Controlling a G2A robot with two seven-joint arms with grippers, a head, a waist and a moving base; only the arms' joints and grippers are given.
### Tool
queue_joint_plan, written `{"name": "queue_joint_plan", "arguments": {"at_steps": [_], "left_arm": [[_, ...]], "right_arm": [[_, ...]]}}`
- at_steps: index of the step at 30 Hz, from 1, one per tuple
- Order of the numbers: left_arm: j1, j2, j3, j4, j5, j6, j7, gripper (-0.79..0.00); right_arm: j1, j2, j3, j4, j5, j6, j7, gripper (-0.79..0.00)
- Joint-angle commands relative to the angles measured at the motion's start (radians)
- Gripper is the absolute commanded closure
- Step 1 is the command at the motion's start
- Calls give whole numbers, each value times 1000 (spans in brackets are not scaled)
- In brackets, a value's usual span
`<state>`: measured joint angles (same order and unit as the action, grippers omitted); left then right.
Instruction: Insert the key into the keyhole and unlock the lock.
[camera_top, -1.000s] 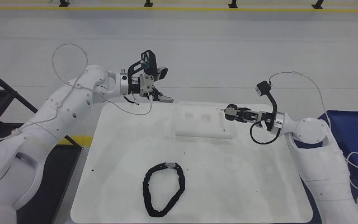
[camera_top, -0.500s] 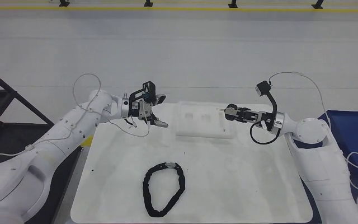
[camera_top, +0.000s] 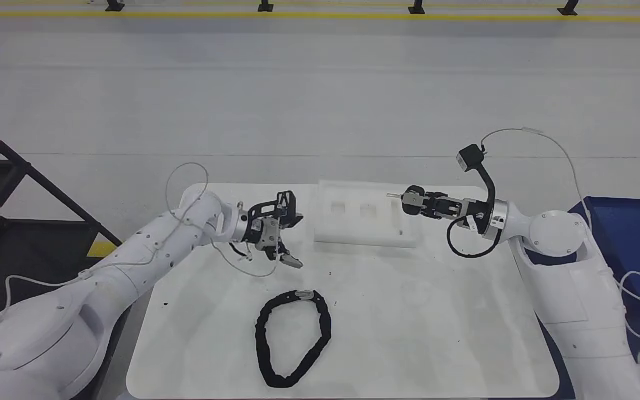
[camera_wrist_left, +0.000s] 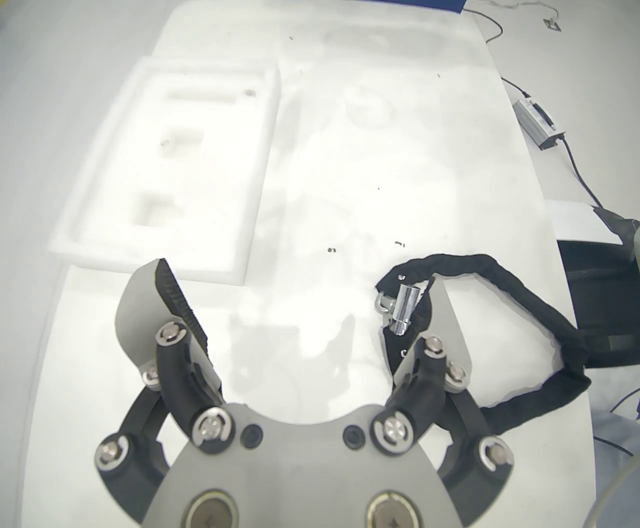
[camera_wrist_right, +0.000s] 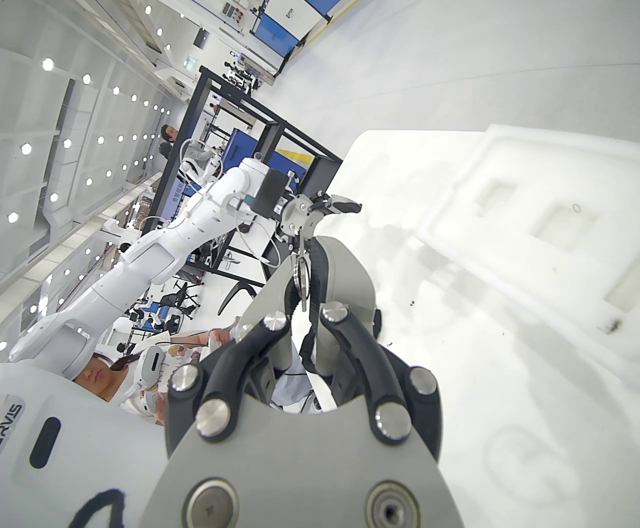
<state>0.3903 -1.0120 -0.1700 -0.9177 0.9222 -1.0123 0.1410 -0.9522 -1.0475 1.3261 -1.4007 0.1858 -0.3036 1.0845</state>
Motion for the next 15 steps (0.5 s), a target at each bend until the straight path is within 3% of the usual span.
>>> {"name": "queue_joint_plan", "arguments": {"at_steps": [1, 5, 15], "left_arm": [[7, -4, 0, -6, -11, 0, -35, -785], [10, -9, 0, -29, -26, 0, -114, -785], [10, -9, 0, -29, -26, 0, -114, -785]], "right_arm": [[0, 0, 0, 0, 0, 0, 0, 0], [0, 0, 0, 0, 0, 0, 0, 0], [0, 0, 0, 0, 0, 0, 0, 0]]}}
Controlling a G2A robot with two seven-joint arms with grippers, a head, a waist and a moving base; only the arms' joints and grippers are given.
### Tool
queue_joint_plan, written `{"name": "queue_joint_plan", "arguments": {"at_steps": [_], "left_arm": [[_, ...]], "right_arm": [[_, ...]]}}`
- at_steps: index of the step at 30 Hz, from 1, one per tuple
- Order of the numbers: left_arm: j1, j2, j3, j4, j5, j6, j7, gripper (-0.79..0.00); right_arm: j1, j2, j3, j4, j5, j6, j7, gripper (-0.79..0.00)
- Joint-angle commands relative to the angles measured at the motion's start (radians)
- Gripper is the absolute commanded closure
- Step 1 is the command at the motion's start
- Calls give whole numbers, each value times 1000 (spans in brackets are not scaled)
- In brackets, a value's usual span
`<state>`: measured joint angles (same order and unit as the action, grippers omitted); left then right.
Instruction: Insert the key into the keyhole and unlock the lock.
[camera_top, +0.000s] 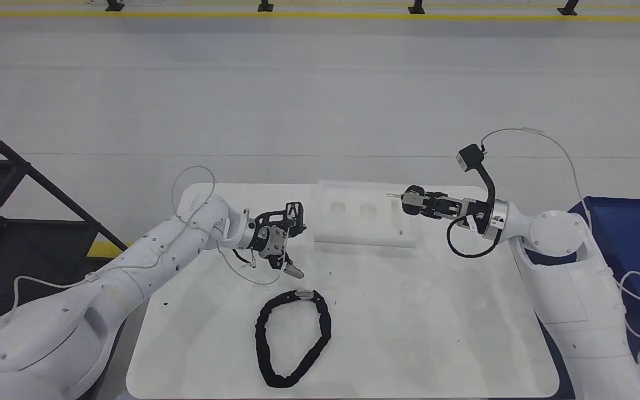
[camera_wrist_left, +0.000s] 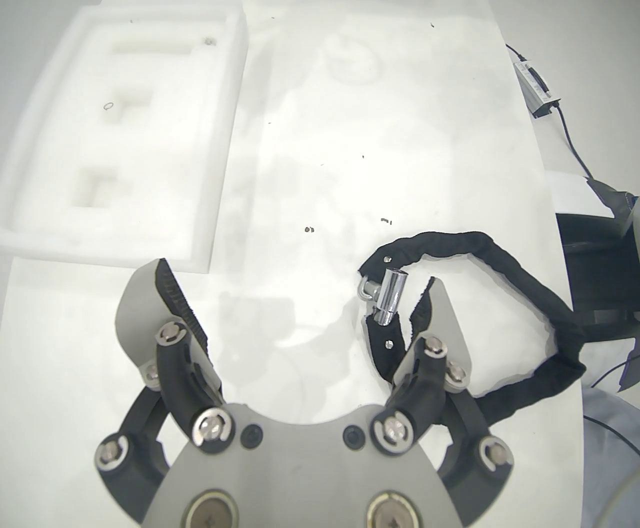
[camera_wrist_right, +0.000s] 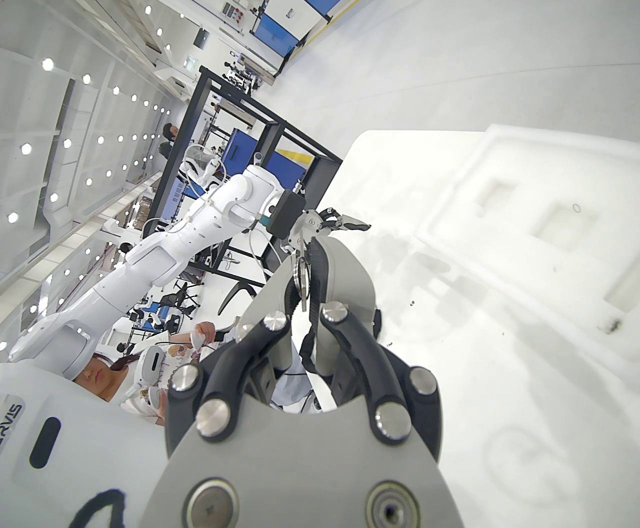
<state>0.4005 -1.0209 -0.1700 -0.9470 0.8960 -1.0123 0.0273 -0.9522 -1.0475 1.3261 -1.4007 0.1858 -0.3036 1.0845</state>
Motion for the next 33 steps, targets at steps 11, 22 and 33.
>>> {"name": "queue_joint_plan", "arguments": {"at_steps": [11, 22, 33], "left_arm": [[66, 33, -43, -54, 196, 7, 228, -785], [201, 101, -69, -69, 482, 63, 540, -785], [259, 98, -93, -82, 548, 131, 513, -785]], "right_arm": [[0, 0, 0, 0, 0, 0, 0, 0], [0, 0, 0, 0, 0, 0, 0, 0], [0, 0, 0, 0, 0, 0, 0, 0]]}}
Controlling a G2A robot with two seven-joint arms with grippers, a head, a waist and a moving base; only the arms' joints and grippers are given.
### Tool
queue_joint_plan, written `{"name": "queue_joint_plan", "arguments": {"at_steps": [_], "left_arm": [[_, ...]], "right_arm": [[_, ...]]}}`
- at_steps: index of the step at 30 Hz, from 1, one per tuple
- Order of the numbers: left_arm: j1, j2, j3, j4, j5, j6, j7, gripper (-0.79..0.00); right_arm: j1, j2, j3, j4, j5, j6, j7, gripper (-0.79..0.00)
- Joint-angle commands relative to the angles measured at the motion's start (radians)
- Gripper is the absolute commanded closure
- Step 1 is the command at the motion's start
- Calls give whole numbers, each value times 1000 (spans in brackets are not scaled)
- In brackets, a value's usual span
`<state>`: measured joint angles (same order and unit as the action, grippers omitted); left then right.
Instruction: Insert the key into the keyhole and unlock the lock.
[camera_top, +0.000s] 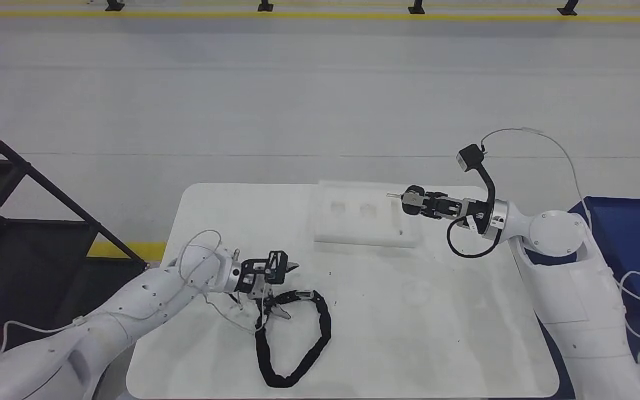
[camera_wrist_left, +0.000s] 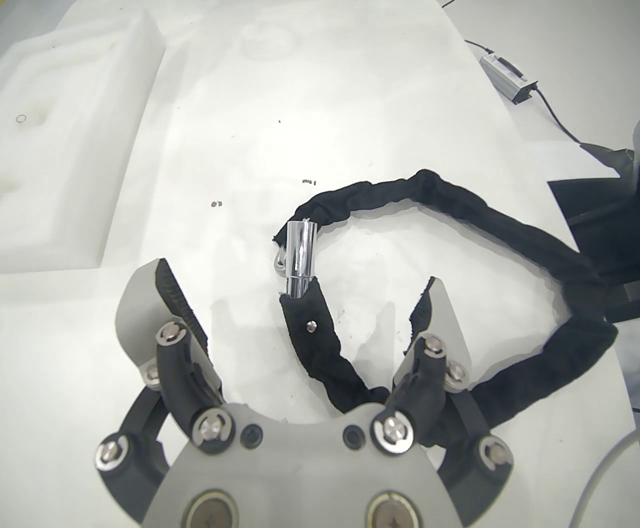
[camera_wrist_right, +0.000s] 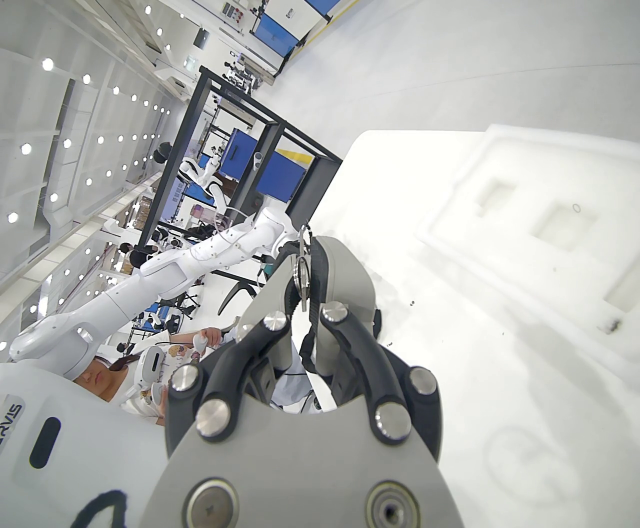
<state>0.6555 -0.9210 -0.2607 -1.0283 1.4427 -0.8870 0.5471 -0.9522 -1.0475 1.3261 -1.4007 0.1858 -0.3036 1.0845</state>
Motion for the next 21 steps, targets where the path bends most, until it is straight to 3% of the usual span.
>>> {"name": "queue_joint_plan", "arguments": {"at_steps": [1, 9, 15, 18, 21], "left_arm": [[8, -5, -4, -1, 2, 10, -14, -785], [30, -26, -19, 2, 15, 26, -28, -785], [39, -37, -24, 6, 58, 30, -37, -391], [45, -43, -28, 14, 70, 35, -40, -286], [48, -48, -33, 22, 80, 37, -45, -83]], "right_arm": [[0, 0, 0, 0, 0, 0, 0, 0], [0, 0, 0, 0, 0, 0, 0, 0], [0, 0, 0, 0, 0, 0, 0, 0], [0, 0, 0, 0, 0, 0, 0, 0], [0, 0, 0, 0, 0, 0, 0, 0]]}}
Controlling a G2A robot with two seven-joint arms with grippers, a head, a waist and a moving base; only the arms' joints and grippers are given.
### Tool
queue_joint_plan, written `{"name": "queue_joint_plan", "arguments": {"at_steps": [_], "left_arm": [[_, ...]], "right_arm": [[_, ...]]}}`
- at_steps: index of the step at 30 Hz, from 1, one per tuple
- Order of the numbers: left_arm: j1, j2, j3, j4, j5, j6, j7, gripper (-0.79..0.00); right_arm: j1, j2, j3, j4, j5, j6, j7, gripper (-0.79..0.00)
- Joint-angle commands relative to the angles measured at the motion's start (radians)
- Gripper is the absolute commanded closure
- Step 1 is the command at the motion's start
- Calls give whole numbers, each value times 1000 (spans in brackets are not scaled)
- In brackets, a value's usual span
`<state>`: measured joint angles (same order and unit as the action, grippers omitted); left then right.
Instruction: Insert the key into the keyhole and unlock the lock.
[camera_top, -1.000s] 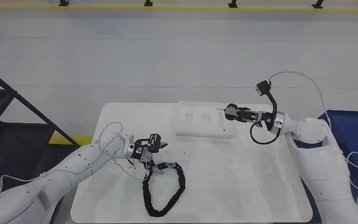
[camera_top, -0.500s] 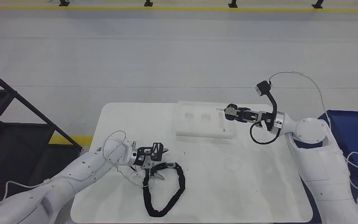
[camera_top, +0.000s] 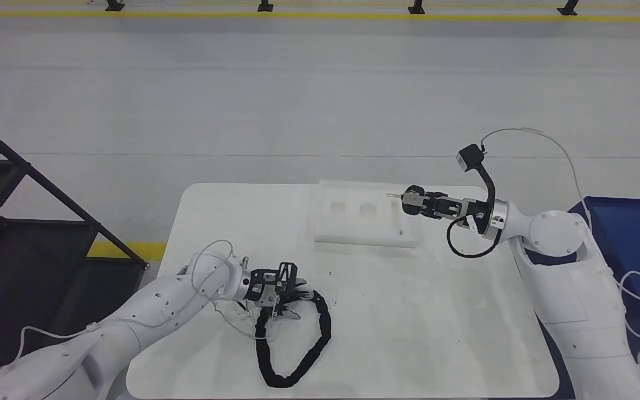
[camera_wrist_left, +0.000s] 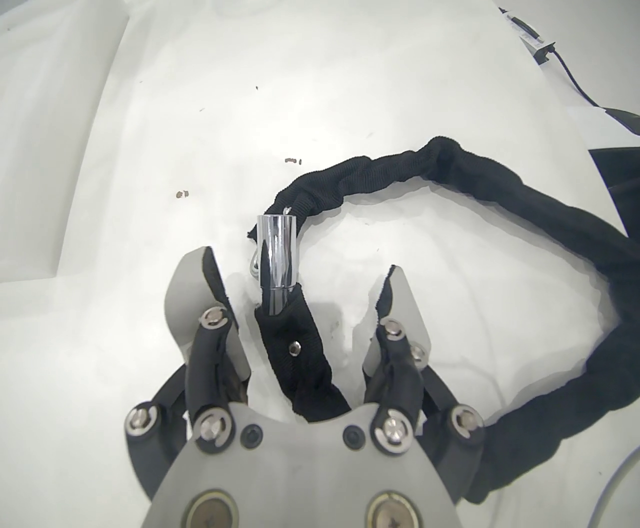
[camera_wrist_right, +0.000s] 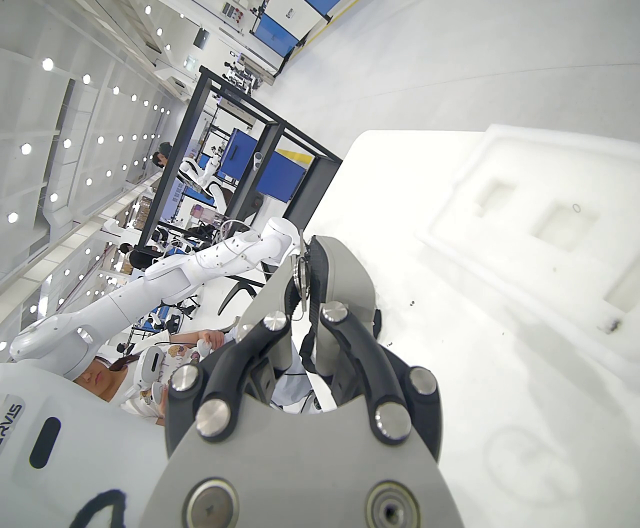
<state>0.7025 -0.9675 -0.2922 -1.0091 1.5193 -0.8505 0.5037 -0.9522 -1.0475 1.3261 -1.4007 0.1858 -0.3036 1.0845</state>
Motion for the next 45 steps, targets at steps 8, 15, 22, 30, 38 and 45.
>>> {"name": "queue_joint_plan", "arguments": {"at_steps": [8, 15, 22, 30, 38, 45], "left_arm": [[7, -12, -25, 12, 20, 19, -3, 0], [12, -3, -63, -17, 7, -10, 17, 0], [24, 28, -136, -66, -63, -84, 55, 0], [52, 76, -241, -161, -161, -162, 103, 0], [47, 119, -272, -291, -197, -162, 156, 0], [6, 142, -272, -355, -234, -162, 226, 0]], "right_arm": [[0, 0, 0, 0, 0, 0, 0, 0], [0, 0, 0, 0, 0, 0, 0, 0], [0, 0, 0, 0, 0, 0, 0, 0], [-15, 4, -11, -48, -27, 24, 31, 0], [-14, 23, -12, -188, -34, 117, 215, 0], [-20, 37, 13, -292, 19, 199, 287, 0]]}}
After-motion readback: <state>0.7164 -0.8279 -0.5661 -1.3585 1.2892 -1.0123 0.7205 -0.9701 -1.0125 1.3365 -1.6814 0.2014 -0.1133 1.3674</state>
